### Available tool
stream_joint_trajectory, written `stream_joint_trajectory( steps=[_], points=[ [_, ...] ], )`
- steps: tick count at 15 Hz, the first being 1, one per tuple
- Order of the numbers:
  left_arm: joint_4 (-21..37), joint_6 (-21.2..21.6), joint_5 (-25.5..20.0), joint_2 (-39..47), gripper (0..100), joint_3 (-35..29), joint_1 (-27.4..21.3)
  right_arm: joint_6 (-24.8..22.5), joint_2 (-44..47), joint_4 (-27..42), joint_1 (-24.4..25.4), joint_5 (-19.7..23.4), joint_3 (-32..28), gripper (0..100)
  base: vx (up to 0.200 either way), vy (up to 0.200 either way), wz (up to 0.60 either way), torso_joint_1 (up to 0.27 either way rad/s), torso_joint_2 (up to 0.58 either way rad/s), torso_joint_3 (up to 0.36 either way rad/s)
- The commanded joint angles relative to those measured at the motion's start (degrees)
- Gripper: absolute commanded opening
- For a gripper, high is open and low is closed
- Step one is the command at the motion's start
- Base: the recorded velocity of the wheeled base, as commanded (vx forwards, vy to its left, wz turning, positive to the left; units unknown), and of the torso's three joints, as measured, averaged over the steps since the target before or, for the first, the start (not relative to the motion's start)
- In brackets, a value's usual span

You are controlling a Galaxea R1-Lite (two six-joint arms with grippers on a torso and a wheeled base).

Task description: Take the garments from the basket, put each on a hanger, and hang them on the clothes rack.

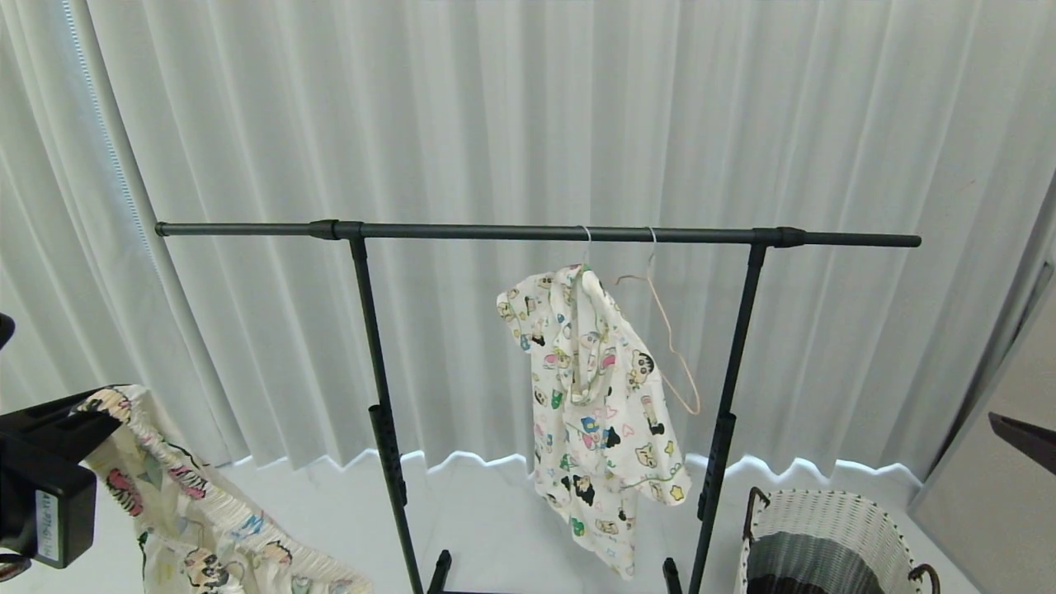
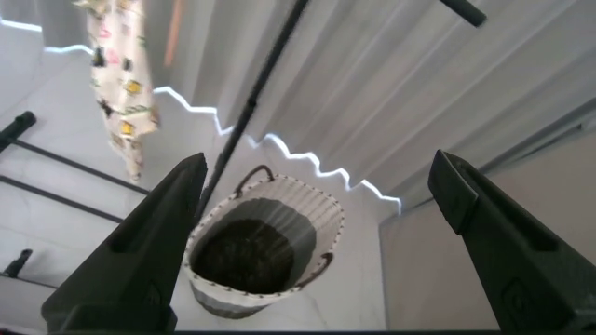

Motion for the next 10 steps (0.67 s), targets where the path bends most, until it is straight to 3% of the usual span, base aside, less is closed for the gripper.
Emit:
stream_joint_trajectory(
  steps=[1,9,10],
  points=[
    [0.0,0.0,0.0,0.1,0,0.0,-0.1,0.0,0.1,0.0,0.0,0.0,0.0,100,0.000,0.200,0.00,-0.002,0.00,0.007],
    [0.0,-0.1,0.0,-0.3,0,-0.1,-0.2,0.0,0.3,0.0,0.0,0.0,0.0,100,0.000,0.000,0.00,0.000,0.00,0.000],
    [0.0,-0.1,0.0,-0.2,0,0.0,-0.2,-0.1,0.3,0.0,0.0,0.0,0.0,100,0.200,0.000,0.00,0.007,0.01,0.002]
  ],
)
